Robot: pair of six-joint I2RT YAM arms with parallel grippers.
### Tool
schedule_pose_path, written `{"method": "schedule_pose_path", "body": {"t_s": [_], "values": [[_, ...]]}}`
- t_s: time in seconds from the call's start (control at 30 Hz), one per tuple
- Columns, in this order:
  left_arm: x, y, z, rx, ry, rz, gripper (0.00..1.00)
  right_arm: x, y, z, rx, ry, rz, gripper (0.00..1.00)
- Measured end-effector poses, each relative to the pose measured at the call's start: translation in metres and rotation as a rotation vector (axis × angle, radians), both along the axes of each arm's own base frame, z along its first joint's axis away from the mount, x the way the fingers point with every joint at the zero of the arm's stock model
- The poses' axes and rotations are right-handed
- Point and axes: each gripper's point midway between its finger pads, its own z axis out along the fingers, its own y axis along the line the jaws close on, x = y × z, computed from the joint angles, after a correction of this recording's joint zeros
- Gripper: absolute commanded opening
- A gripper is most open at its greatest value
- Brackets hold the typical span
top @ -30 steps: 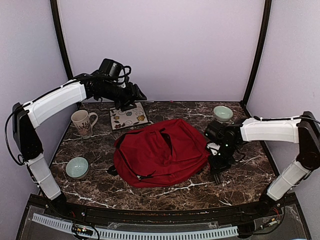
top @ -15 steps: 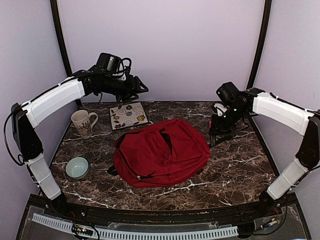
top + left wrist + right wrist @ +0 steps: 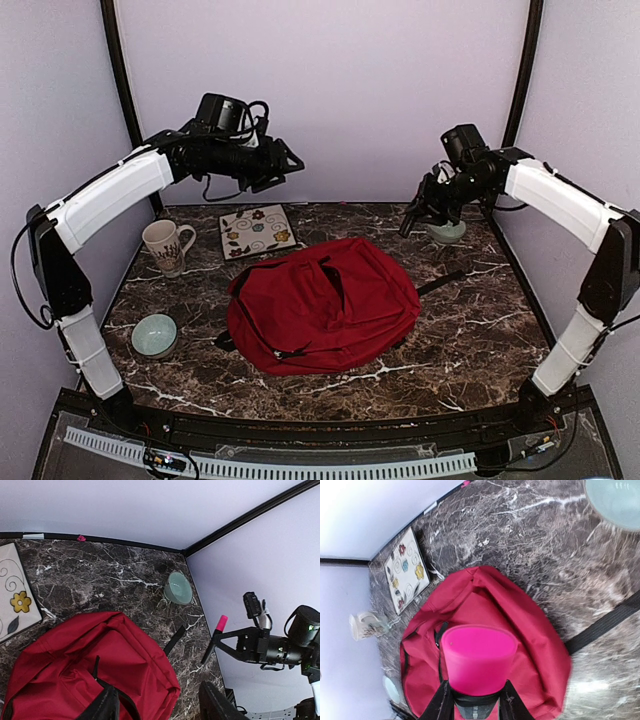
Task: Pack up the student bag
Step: Pass from the right arm to the left
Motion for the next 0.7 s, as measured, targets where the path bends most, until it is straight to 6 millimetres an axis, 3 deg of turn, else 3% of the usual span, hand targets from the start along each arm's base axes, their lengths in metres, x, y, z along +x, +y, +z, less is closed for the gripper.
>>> {"method": "schedule_pose_path", "body": {"t_s": [0.2,0.47,0.57,0.7], "values": [[-0.03,-0.052,-0.015,-0.02,0.062,-0.073,0.55,-0.022,-0.004,-0.037,0.127,0.155,-0.178,0.0],[-0.086,-0.139,-0.067,-0.03,0.192,-0.251,0.54,-0.026,0.001,-0.011,0.276,0.155,-0.257,0.0],[-0.106,-0.16,-0.081,-0.023,0.215,-0.309,0.54,-0.035,0.004,-0.013,0.326,0.192,-0.259,0.0],[-0.122,-0.176,-0.08,-0.042,0.195,-0.353,0.53,-0.045,0.011,-0.016,0.384,0.255,-0.255,0.0]]}}
